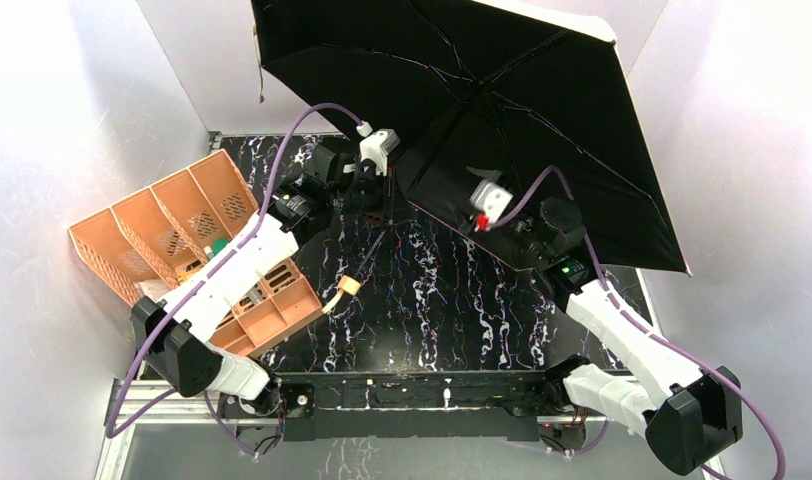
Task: Put away the umbrella
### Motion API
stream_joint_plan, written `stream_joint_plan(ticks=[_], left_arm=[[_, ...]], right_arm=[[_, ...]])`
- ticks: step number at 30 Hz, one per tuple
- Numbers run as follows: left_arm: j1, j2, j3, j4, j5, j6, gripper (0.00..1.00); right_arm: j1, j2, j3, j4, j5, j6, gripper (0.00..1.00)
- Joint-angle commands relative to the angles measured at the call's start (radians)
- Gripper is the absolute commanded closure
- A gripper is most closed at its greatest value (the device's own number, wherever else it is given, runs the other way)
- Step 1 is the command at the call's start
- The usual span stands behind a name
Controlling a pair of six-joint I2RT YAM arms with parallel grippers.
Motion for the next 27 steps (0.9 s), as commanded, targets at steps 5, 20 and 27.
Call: stream_joint_plan(ticks=[5,20,27], left_arm=[[0.003,-0.047,-0.07,-0.026,-0.068,-0.034,1.0],[-0.082,-0.043,-0.122,0.012,-0.122,-0.062,1.0],[-0.101,-0.054,-0.149,0.038,-0.108,-0.077,1.0]], right_arm=[[-0.001,0.009,0.03,0.031,0.373,1.155,0.29],[-0.001,0.156,0.187,0.062,0.417,1.787,0.3],[-0.002,0.183,0.145,0.186,0.449,1.829,0.3]])
